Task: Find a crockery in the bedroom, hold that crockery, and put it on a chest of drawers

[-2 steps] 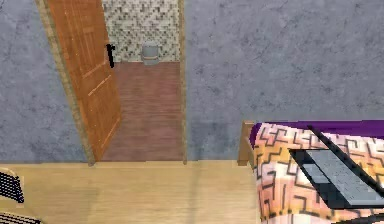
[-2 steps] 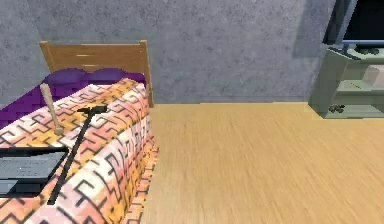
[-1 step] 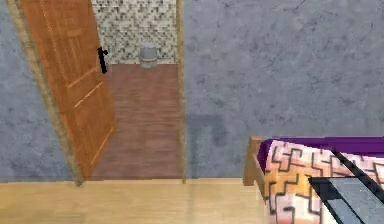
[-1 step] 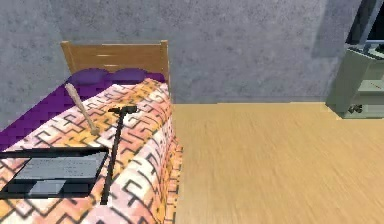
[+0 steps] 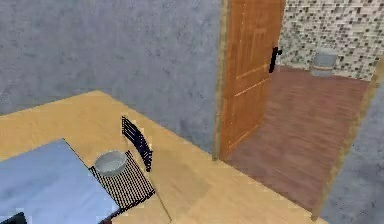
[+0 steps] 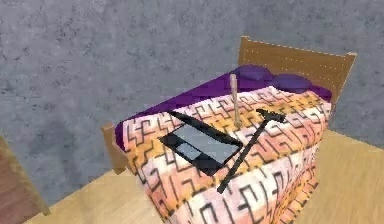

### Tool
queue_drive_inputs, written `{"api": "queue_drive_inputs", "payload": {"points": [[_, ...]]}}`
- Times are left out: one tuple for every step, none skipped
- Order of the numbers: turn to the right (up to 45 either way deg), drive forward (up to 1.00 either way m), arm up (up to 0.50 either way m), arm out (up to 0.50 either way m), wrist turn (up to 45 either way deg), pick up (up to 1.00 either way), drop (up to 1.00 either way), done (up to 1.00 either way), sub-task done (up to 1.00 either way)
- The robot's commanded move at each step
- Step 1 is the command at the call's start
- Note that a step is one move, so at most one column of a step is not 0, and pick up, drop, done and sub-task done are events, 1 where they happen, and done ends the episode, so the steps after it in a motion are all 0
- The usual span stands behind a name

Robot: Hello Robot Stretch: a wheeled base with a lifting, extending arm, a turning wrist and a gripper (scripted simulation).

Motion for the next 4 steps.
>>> {"api": "queue_drive_inputs", "payload": {"points": [[-42.0, 0.0, 0.0, 0.0, 0.0, 0.0, 0.0, 0.0, 0.0], [0.0, 0.45, 0.0, 0.0, 0.0, 0.0, 0.0, 0.0, 0.0], [-45.0, 0.0, 0.0, 0.0, 0.0, 0.0, 0.0, 0.0, 0.0], [-18.0, 0.0, 0.0, 0.0, 0.0, 0.0, 0.0, 0.0, 0.0]]}}
